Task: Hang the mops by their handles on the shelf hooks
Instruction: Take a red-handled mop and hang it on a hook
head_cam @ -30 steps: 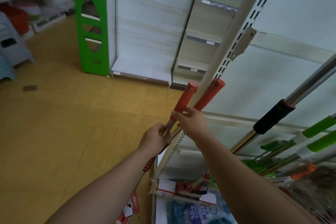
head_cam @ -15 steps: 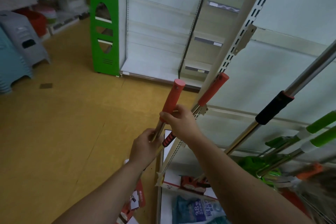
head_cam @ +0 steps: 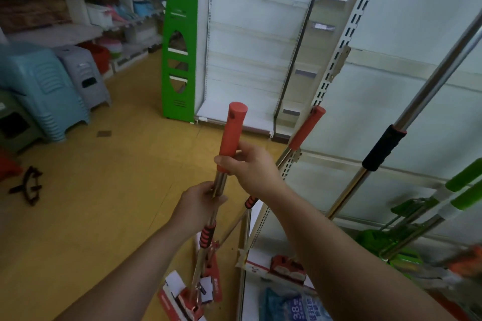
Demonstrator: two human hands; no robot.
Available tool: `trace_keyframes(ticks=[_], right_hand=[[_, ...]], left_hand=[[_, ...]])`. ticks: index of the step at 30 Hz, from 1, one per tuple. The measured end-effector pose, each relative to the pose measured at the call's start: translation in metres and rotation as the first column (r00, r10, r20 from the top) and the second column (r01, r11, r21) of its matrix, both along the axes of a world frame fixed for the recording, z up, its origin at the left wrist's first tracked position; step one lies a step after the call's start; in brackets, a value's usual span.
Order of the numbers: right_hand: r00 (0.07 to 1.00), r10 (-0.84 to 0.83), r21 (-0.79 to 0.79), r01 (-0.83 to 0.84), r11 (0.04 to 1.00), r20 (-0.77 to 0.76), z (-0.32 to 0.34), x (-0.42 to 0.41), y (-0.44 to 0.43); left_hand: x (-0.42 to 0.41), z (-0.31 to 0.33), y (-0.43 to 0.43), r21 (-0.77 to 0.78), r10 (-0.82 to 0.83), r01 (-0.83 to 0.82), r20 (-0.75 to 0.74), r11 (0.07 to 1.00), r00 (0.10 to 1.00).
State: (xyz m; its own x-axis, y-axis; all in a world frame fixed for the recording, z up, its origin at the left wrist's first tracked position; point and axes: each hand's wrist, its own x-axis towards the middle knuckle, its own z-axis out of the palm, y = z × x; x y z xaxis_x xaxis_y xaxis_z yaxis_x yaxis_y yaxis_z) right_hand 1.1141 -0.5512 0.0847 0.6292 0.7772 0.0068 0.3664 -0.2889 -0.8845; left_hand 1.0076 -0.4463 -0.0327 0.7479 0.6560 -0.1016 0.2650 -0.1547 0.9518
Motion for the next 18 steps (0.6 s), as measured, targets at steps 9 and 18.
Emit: trace_keyframes(ticks=[9, 18], right_hand=[[0.993, 0.005, 0.172, -0.026, 0.985, 0.120, 0.075, -0.018, -0.076], [0.981, -0.010, 0.267, -0.043, 0.963, 0.194, 0.120, -0.023, -0.171]], left_hand=[[-0.025, 0.098, -0.071, 0.166, -0.077, 0.076, 0.002, 0.983, 0.997], [-0.036, 0.154, -0.156, 0.258, -0.170, 0.175, -0.042, 0.950, 0.985]])
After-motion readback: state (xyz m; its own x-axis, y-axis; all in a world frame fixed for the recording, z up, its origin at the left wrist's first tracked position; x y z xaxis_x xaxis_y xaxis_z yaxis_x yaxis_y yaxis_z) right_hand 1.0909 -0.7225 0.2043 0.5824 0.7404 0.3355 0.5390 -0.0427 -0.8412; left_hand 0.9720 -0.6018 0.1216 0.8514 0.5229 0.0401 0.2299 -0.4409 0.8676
